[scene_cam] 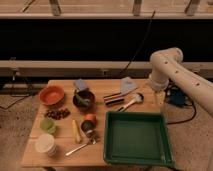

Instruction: Place brush in paper cup

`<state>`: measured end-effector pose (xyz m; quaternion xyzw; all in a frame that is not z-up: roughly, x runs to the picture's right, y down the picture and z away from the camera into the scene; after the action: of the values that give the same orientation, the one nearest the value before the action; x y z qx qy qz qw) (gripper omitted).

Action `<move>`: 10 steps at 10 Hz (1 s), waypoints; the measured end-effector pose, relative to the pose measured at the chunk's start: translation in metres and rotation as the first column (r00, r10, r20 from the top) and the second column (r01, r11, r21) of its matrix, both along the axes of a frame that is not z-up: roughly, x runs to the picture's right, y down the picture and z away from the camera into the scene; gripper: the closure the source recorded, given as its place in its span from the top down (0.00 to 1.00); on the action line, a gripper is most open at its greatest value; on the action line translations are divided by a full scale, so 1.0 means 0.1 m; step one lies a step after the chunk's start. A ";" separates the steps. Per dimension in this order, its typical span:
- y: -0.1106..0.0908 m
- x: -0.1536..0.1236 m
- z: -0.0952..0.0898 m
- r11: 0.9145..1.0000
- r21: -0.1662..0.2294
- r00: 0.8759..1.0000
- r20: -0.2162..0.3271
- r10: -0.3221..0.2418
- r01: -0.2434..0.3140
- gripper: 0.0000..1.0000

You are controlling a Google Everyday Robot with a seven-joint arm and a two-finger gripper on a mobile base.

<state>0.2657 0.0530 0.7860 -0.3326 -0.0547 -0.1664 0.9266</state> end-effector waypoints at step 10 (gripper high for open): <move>-0.05 -0.50 1.35 0.998 -0.034 0.998 0.047 -0.043 0.044 0.80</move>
<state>0.2160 0.0481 0.9212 -0.3461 -0.0718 -0.1932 0.9153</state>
